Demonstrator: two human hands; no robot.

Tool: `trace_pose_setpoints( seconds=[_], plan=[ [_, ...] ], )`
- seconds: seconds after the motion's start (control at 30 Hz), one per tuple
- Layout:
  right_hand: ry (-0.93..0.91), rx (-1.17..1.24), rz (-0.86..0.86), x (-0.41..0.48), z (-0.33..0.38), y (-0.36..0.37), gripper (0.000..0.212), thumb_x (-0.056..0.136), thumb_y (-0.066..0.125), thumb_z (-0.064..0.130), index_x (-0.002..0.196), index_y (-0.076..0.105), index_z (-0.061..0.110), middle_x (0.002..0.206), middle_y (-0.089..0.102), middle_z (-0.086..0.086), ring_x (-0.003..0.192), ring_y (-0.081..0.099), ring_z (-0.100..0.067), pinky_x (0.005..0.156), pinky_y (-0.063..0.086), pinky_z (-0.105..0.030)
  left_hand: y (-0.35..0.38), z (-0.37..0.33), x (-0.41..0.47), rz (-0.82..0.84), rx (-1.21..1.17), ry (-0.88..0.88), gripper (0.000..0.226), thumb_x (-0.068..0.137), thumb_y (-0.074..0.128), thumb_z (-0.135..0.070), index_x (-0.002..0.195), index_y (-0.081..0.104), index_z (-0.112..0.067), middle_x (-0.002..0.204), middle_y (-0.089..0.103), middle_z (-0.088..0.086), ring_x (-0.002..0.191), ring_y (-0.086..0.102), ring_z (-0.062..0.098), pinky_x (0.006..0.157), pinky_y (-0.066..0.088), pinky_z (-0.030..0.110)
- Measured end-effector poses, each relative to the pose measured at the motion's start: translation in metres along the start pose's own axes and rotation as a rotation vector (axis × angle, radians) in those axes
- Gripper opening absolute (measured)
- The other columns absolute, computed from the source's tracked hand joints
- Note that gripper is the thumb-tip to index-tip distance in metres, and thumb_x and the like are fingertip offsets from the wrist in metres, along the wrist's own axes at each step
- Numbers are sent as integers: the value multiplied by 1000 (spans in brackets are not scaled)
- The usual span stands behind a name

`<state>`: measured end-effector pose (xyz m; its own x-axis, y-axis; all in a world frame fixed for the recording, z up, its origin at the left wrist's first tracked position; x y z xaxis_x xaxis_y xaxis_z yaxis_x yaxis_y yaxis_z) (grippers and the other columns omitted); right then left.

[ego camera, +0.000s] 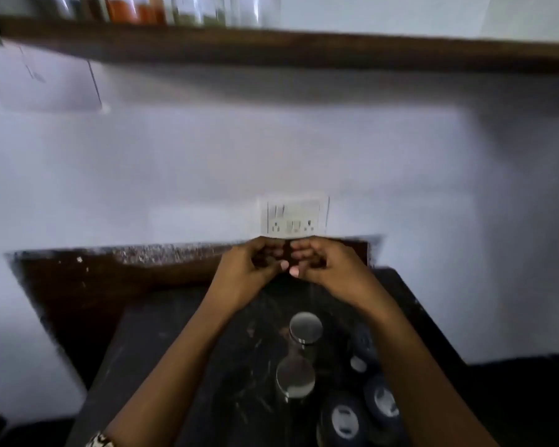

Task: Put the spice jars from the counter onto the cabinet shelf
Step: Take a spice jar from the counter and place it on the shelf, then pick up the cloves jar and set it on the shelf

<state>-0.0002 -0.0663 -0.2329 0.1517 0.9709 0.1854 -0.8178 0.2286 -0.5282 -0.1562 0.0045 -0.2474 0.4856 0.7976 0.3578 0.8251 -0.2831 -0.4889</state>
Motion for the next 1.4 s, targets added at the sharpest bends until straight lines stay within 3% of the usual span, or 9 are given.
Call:
trace_pose_setpoints(
  seconds=[0.2, 0.33, 0.5, 0.6, 0.9, 1.13, 1.27, 1.4],
  plan=[
    [269, -179, 170, -47, -102, 52, 45, 78, 74, 21, 120, 60, 20, 109, 69, 1, 99, 65, -13, 84, 50, -24, 59, 77, -52, 206, 58, -219, 43, 78, 75, -19, 119, 62, -25, 107, 66, -11, 92, 62, 0, 76, 45, 6],
    [377, -243, 240, -58, -144, 81, 56, 73, 76, 16, 124, 55, 19, 120, 63, -5, 108, 61, -21, 93, 51, -37, 89, 110, -76, 340, 205, -320, 65, 77, 76, -20, 135, 47, -21, 131, 55, -2, 114, 53, 9, 93, 40, 19],
    [400, -418, 310, -54, -172, 100, 94, 68, 79, 16, 146, 27, 14, 144, 38, -12, 131, 42, -28, 106, 37, -36, 115, 148, -90, 463, 278, -391, 103, 65, 84, -23, 149, 24, -15, 147, 38, 10, 136, 39, 25, 111, 35, 39],
    [421, -420, 343, -53, -182, 108, 97, 69, 79, 12, 147, 22, 13, 145, 40, -12, 132, 42, -30, 106, 37, -37, 127, 158, -94, 465, 322, -397, 109, 65, 83, -23, 151, 16, -19, 151, 34, 7, 138, 35, 24, 113, 33, 41],
    [335, -318, 295, -50, -180, 97, 87, 66, 80, 15, 141, 35, 18, 131, 58, -9, 121, 54, -26, 99, 45, -35, 120, 156, -91, 327, 235, -334, 98, 61, 86, -26, 144, 35, -21, 137, 55, 0, 125, 52, 17, 106, 42, 34],
    [251, -49, 268, -38, -129, 43, 73, 67, 81, 18, 131, 48, 26, 107, 59, 17, 100, 57, -3, 82, 46, -17, 78, 110, -70, 197, -18, -262, 75, 61, 86, -26, 128, 53, -26, 112, 64, -14, 101, 60, 2, 90, 51, 23],
    [177, 94, 191, -27, -96, 13, 70, 65, 83, 21, 128, 53, 21, 117, 66, 6, 107, 62, -9, 95, 51, -36, 57, 76, -47, 89, -156, -211, 67, 60, 87, -29, 121, 61, -26, 105, 69, -14, 95, 65, -1, 83, 54, 20],
    [102, 224, 130, -18, -58, -20, 63, 71, 79, 18, 128, 54, 19, 116, 66, 7, 106, 62, -4, 88, 50, -22, 39, 33, -22, 13, -284, -149, 59, 65, 84, -30, 119, 63, -23, 105, 70, -10, 95, 65, 0, 75, 52, 15]
  ],
)
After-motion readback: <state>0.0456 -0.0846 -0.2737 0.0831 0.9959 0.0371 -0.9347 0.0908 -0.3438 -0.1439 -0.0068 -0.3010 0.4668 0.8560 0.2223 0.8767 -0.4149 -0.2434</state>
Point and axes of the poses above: each hand's wrist, its own x-axis towards the middle knuckle, its own y-axis out of the palm, z = x × y, the point moved 1 cm from there along x, towards the middle knuckle
